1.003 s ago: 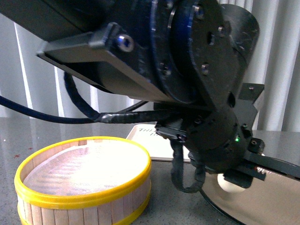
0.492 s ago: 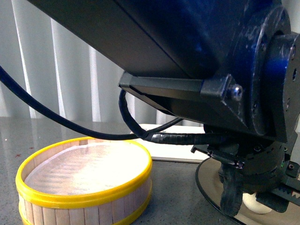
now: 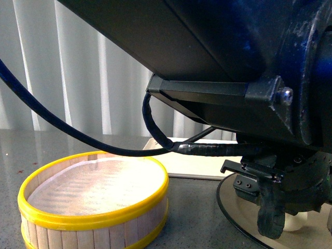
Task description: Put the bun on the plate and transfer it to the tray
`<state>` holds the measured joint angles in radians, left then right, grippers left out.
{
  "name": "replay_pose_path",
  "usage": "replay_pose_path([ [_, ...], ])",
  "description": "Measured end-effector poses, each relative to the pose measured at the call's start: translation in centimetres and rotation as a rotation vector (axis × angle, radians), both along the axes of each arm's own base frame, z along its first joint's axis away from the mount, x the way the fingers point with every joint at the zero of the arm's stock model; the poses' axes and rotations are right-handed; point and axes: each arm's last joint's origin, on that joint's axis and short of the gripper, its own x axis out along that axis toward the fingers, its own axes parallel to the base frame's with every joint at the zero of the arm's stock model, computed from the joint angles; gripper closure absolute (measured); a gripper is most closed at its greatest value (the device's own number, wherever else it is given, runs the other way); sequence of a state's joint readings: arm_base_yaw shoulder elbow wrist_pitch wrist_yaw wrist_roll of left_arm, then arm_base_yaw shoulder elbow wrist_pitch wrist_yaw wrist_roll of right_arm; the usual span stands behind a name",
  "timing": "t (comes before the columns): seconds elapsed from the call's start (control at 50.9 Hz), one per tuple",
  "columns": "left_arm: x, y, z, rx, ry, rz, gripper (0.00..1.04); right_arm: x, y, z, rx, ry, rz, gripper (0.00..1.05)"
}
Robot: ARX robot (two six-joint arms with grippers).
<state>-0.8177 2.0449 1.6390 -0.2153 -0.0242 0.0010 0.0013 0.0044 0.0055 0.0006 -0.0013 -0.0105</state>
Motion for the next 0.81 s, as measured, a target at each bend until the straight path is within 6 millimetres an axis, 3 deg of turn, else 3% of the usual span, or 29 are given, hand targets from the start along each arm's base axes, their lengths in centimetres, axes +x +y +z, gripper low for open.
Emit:
replay_pose_path([
  [0.197, -0.3, 0.2, 0.8, -0.026, -0.003, -0.002, 0.05, 0.0, 0.0, 0.0, 0.000, 0.000, 0.000, 0.09],
  [0.551, -1.6, -0.2, 1.1, -0.043, 0.008, -0.033, 0.07, 0.0, 0.0, 0.0, 0.000, 0.000, 0.000, 0.09],
  [0.806, -1.3, 0.0, 1.5, -0.053, -0.006, -0.011, 0.07, 0.0, 0.0, 0.0, 0.000, 0.000, 0.000, 0.09],
])
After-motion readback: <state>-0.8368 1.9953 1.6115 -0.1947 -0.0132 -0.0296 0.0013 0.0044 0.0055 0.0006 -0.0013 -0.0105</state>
